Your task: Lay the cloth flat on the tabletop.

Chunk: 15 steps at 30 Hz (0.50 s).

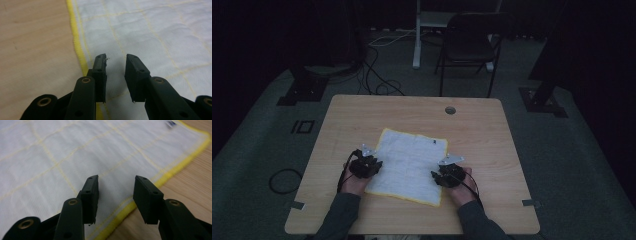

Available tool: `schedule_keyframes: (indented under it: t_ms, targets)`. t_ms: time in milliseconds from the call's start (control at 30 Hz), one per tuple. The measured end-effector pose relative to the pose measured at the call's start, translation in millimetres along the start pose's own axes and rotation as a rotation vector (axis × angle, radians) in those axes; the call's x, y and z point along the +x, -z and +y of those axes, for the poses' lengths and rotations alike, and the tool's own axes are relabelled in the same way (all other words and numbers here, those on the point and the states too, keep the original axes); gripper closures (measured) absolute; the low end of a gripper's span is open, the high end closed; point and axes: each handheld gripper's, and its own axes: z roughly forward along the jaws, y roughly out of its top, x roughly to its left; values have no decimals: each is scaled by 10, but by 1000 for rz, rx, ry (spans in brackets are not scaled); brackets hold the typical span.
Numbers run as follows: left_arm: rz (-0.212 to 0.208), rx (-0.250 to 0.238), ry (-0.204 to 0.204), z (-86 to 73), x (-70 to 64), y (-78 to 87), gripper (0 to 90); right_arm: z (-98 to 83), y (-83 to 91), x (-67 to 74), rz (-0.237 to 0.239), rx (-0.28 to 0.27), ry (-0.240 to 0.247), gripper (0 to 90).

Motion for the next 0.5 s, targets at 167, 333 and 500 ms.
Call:
schedule_keyframes:
  t_ms: [167, 333, 500]
  targets:
    - [0, -3, -10, -61, -129, 45, 709, -15, 0, -118, -16, -9, -29, 550]
    - [-5, -7, 3, -89, -171, 63, 708, -25, -1, -170, -32, -11, -56, 519]
    - [-5, -15, 7, -100, -172, 64, 708, -31, -1, -182, -28, -12, -68, 519]
